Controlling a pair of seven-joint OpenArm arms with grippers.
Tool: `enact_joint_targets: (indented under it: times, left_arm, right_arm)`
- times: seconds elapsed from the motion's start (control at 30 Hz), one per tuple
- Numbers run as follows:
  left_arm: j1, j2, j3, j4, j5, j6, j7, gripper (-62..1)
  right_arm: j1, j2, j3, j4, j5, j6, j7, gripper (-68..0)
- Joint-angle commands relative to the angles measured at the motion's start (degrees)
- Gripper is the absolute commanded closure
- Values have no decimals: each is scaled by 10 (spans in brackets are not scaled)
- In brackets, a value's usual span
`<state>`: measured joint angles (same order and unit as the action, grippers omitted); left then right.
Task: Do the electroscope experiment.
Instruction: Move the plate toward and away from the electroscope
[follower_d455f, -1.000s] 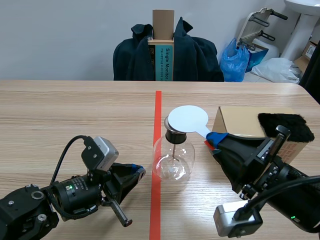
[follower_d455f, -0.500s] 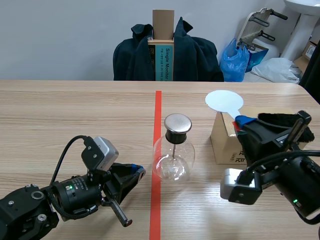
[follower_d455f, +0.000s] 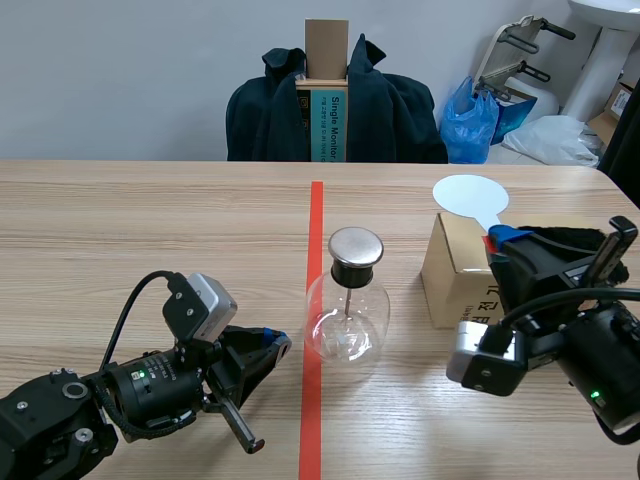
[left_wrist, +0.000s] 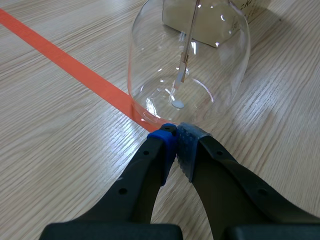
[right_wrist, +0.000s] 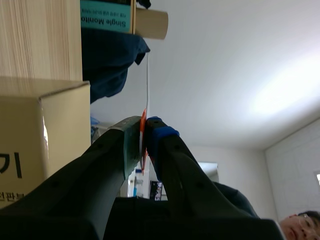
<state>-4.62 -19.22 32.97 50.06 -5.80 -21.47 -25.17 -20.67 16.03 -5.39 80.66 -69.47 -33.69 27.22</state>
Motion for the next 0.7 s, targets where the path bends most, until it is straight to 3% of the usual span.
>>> enact_joint_targets:
  times: [0.0, 0.4, 0.67]
  left_arm:
    - [-3, 2, 0, 12, -3, -2, -9, -17]
    - [-3, 2, 0, 12, -3, -2, -9, -17]
    - [-3, 2, 0, 12, -3, -2, -9, -17]
  right_arm:
    - [8, 5, 1, 5, 7, -6, 16, -8]
    - [8, 5, 1, 5, 7, -6, 165, -8]
    - [8, 5, 1, 5, 7, -6, 222, -8]
